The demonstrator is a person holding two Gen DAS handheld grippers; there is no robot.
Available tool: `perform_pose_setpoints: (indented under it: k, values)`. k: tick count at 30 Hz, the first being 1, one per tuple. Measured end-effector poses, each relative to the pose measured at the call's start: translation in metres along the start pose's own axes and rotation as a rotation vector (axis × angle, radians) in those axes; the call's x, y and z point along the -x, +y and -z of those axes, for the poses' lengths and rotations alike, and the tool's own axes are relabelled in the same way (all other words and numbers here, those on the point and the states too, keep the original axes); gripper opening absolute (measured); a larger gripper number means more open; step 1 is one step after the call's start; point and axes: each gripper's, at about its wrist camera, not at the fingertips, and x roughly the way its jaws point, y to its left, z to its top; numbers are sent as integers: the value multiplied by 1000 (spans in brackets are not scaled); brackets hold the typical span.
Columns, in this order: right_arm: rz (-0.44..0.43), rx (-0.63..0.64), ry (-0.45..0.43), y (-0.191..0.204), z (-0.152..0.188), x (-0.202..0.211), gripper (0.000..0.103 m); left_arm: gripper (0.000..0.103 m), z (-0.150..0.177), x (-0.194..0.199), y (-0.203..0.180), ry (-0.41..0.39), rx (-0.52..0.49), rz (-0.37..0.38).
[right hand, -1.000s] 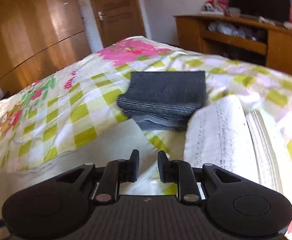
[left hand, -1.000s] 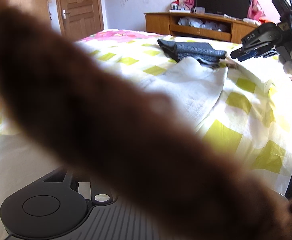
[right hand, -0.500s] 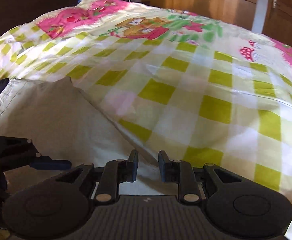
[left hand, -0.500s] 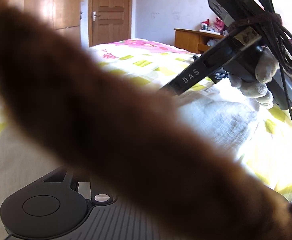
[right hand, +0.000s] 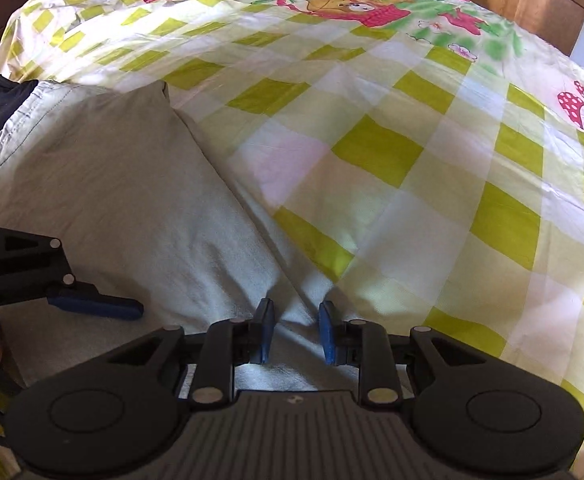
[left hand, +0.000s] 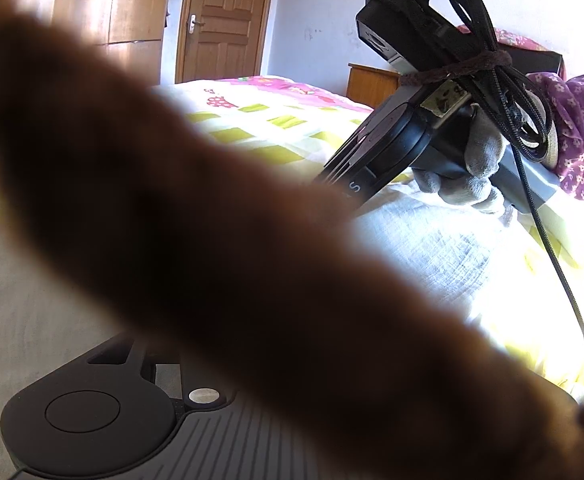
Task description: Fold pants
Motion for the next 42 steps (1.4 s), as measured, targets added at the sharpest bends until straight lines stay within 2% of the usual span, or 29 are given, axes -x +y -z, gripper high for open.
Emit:
perform_pose_setpoints:
  k: [1,3,9,13,17,19,22,24,27,30,34,35,36,38,42]
  values:
    - [14,2,4,1,0,2,23,48,0,0,0,0,1,0]
    - [25,-18,-9,1,-1,9,18,48,0,1,0,-2,1,1]
    - [106,-66,-124,-7,-13,32,18,50,-1,5,-1,-23,-5,-10]
    - [145,-87,-83,-11,-11,10,18,52,2,0,-4,7,-33,-21]
    - [47,-96,-122,-13,4,31,21,55,2,5,-5,-6,-49,-16]
    - [53,-66,-120,-12,9,37,24,55,1,5,-4,-4,-34,-9]
    - [47,-37,-79,-13,11,31,32,55,1,6,-6,-8,-37,-5]
    - [16,-17,-68,-11,10,26,42,56,0,6,-7,-12,-38,1]
    - [-6,35,-62,-2,7,19,43,56,1,5,-7,-8,-37,5]
    - [30,74,-39,4,2,8,43,56,1,5,-7,-6,-35,10]
    - [14,72,-34,3,-3,4,43,56,2,7,-7,-12,-33,20]
    - [16,76,-28,4,-4,3,42,56,2,7,-7,-12,-32,21]
    - [25,79,-22,4,-5,3,29,56,2,7,-6,-11,-32,21]
    - [35,63,-13,3,-6,5,20,56,2,8,-6,-12,-31,20]
    - [64,16,-75,-1,-10,24,18,56,1,10,-6,-28,-27,21]
